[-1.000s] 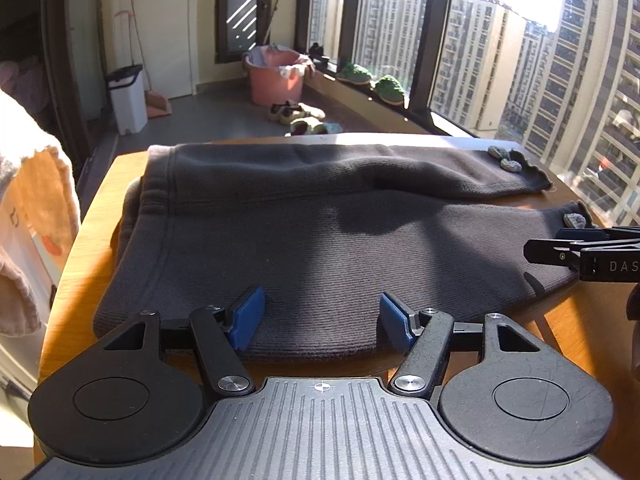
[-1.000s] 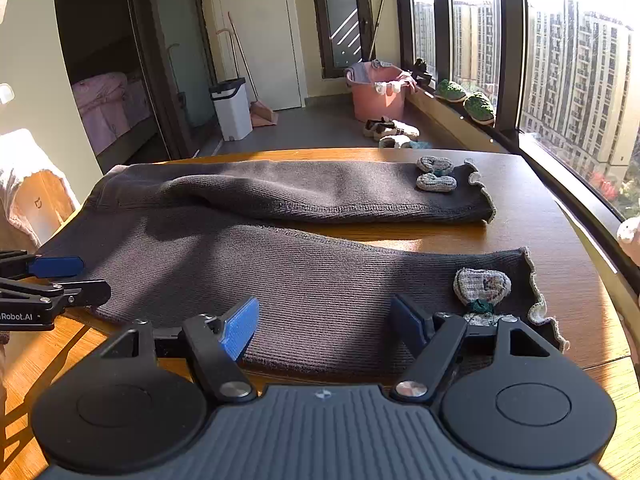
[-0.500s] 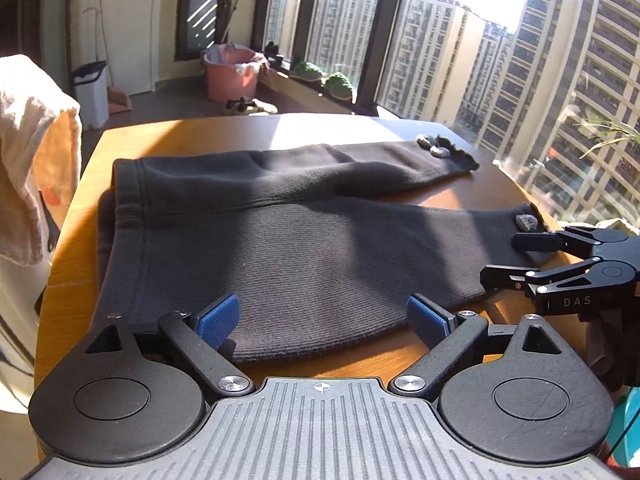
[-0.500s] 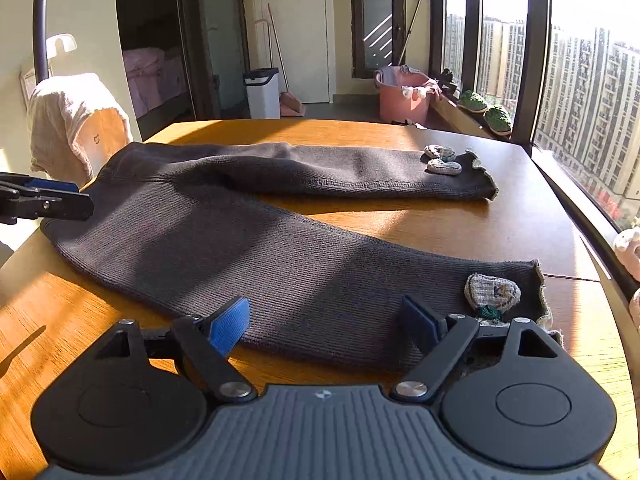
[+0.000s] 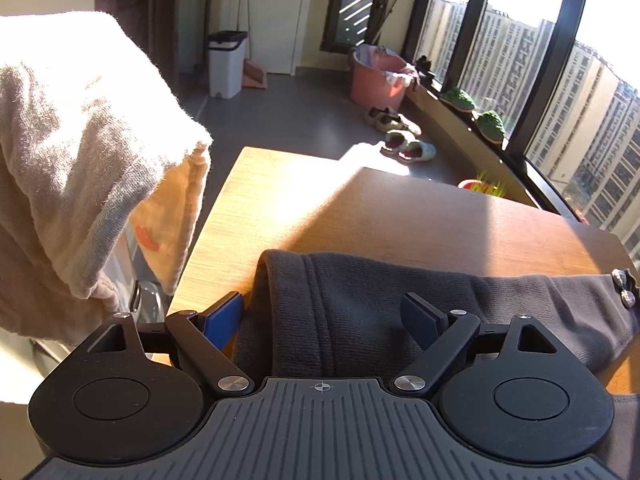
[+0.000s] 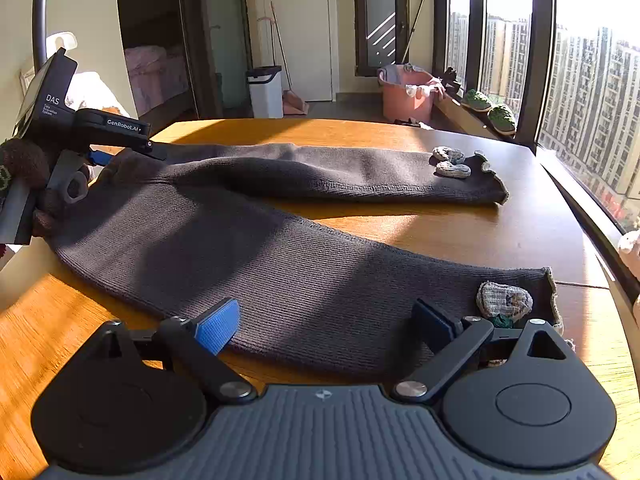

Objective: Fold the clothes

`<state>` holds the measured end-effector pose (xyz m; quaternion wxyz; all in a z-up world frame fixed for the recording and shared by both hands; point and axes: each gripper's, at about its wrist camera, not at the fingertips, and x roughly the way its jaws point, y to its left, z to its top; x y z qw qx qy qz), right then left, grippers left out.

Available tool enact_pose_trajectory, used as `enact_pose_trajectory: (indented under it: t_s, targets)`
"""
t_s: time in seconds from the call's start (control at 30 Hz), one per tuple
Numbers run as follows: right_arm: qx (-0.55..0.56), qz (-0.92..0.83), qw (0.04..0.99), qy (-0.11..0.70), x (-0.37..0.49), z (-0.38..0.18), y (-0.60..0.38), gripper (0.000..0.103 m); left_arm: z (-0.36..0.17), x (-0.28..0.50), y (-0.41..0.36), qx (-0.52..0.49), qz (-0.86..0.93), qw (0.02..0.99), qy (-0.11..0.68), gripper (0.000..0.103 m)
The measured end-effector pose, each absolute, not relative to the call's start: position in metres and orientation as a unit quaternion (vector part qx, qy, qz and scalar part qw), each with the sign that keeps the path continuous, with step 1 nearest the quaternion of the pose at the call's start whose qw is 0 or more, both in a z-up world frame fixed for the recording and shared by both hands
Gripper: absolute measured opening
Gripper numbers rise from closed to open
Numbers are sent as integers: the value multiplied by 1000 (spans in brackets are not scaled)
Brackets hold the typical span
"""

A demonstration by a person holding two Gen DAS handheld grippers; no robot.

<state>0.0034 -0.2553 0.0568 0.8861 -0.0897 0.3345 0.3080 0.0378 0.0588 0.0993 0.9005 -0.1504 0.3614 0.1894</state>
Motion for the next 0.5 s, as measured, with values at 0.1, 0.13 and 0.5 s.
enact_pose_trajectory:
  t_s: [0.1, 0.13, 0.5]
  targets:
    - [-97, 314, 880, 342, 4, 57, -258, 94, 97, 28, 46, -115, 178, 907, 363, 91]
    - [-98, 316, 878, 345, 3, 58, -260, 94, 96, 22, 42, -106, 172, 909, 364, 91]
    - [-108, 346, 856, 369, -52, 68, -298, 94, 101, -71, 11, -107, 101, 917, 370, 95]
